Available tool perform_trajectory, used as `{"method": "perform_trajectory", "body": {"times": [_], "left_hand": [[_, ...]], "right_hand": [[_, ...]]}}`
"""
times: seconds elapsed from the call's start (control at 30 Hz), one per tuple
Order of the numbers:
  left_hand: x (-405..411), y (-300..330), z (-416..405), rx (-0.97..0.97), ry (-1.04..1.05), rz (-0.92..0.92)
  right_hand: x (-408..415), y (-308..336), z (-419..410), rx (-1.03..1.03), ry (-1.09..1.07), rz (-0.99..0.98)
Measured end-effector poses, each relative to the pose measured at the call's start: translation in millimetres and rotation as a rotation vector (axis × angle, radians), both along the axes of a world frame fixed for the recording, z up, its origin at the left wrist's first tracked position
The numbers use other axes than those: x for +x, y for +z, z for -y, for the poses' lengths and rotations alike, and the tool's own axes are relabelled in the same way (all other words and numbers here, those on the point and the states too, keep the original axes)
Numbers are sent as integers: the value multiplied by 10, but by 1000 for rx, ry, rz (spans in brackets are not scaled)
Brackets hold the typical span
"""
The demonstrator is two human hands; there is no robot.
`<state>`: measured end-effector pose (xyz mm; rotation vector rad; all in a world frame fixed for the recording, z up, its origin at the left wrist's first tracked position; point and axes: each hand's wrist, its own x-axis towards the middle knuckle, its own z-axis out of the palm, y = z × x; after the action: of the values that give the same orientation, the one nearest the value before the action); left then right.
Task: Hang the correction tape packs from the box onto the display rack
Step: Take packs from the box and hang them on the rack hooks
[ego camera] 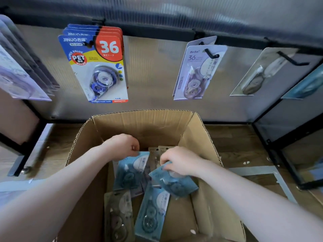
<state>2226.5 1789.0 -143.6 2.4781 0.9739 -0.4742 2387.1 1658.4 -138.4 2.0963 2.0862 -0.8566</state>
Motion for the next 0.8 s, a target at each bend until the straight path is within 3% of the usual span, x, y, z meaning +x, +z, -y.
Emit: {"method": "perform_trajectory", "body": {"times": [0.23,0.47,0.63,0.8], "left_hand": [[129,623,173,133,13,157],[301,1216,390,297,-8,282],[497,1571,559,426,0,335],[815,1852,774,527,39,435]], "right_hand": [[366,626,245,332,-360,-279],[752,1230,524,537,-446,-488],[1207,1440,911,725,-631,-716],[1711,1601,1329,812,-709,-685]]}}
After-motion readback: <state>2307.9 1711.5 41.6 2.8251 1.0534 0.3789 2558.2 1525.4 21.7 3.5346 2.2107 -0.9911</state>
